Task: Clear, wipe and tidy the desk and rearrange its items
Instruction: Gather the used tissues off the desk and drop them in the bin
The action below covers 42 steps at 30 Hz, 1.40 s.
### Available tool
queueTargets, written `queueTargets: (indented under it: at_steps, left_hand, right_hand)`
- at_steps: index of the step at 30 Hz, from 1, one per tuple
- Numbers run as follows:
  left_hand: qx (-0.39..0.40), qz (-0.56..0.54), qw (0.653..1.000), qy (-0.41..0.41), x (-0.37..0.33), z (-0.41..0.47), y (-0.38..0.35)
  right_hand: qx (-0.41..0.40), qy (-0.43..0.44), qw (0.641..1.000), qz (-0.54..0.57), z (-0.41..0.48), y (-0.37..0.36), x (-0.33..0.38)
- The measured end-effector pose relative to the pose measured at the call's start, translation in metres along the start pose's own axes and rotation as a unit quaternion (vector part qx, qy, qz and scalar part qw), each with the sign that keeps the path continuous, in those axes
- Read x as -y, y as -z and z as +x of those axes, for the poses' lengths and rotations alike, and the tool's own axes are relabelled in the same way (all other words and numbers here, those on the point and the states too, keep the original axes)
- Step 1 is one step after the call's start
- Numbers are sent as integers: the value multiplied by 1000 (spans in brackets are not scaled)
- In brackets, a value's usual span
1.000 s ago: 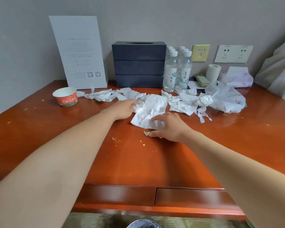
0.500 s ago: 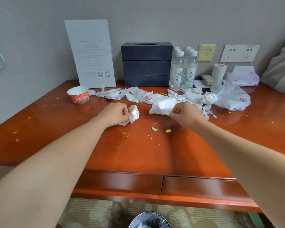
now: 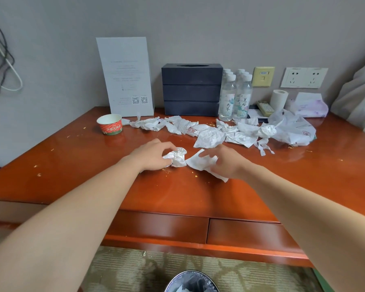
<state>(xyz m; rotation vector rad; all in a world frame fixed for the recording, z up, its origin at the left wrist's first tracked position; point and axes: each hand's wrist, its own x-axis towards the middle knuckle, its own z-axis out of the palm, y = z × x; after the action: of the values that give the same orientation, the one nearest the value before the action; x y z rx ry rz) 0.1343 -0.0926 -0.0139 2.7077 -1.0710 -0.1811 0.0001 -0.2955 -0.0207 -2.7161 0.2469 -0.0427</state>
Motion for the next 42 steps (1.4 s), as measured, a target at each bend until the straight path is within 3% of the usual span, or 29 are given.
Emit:
queueTargets:
  at_steps: [6,9,12,14,18,23,34,42]
  left_hand:
    - [82,70,993,-43,12,-7,9]
    - [57,92,994,-18,19,-10,13]
    - [11,60,996,58,30,-10,17]
    - [24,36,996,80,37,-10,17]
    - [39,5,996,86,24,-13,8]
    - [10,77,995,64,-14,-7,-6]
    - [-45,-74,994,65,-10,-11,-11]
    - [-67,-111,990,56,-12,-41,-9]
  right_hand:
    - [57,13,998,-39,14,-10,12]
    - [41,19,998,-49,22,-12,15]
    - [14,6,999,-49,25,-12,16]
    - [-2,-2,998,-56,24,-12,16]
    - [-31,-14,996,-76,20,-15,17]
    - [-72,-31,992,-103,10,-22,11]
    - [-73,-11,981,-180,1,-23,6]
    - [-57,-85,991,-83,-26,-15,5]
